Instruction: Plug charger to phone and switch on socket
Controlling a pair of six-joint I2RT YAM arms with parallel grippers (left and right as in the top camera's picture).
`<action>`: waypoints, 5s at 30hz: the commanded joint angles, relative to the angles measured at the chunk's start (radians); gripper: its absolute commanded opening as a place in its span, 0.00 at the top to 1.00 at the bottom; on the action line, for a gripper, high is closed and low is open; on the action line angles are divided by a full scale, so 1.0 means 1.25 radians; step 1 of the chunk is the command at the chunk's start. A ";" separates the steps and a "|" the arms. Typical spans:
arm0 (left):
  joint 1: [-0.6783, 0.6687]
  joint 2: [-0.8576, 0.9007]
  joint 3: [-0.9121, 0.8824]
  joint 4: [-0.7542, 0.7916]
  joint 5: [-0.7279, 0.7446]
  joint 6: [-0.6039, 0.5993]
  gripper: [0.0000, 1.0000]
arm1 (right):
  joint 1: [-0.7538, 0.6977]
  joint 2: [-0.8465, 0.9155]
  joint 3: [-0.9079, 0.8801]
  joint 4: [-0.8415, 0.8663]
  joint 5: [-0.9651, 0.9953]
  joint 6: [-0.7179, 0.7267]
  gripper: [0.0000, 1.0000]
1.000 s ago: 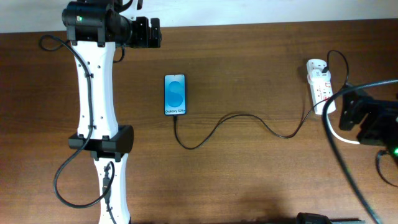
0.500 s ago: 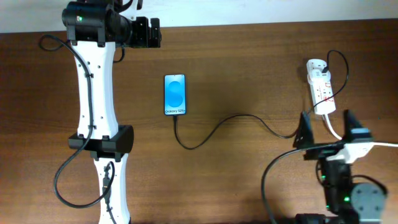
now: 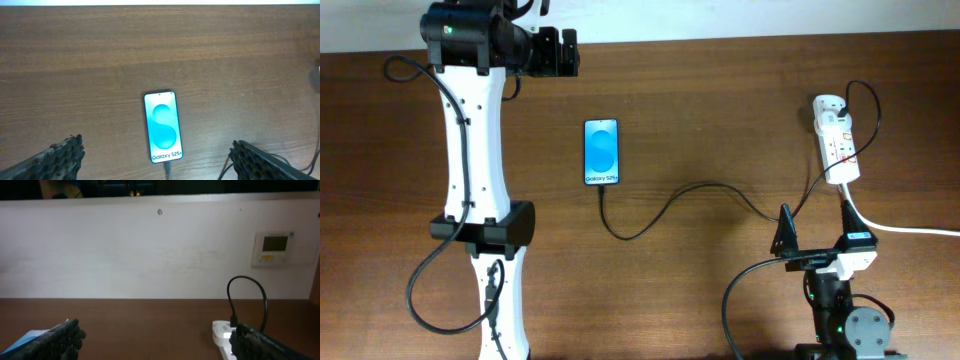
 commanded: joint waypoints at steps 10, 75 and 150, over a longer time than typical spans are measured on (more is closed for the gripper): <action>0.002 -0.018 0.011 0.001 -0.006 0.007 0.01 | 0.009 -0.010 -0.028 -0.168 0.007 -0.006 0.02; 0.087 -1.805 -2.457 1.373 -0.132 0.304 0.01 | 0.009 -0.010 -0.028 -0.168 0.007 -0.006 0.02; 0.107 -1.939 -2.490 1.284 -0.128 0.310 0.01 | 0.009 -0.010 -0.028 -0.168 0.007 -0.006 0.02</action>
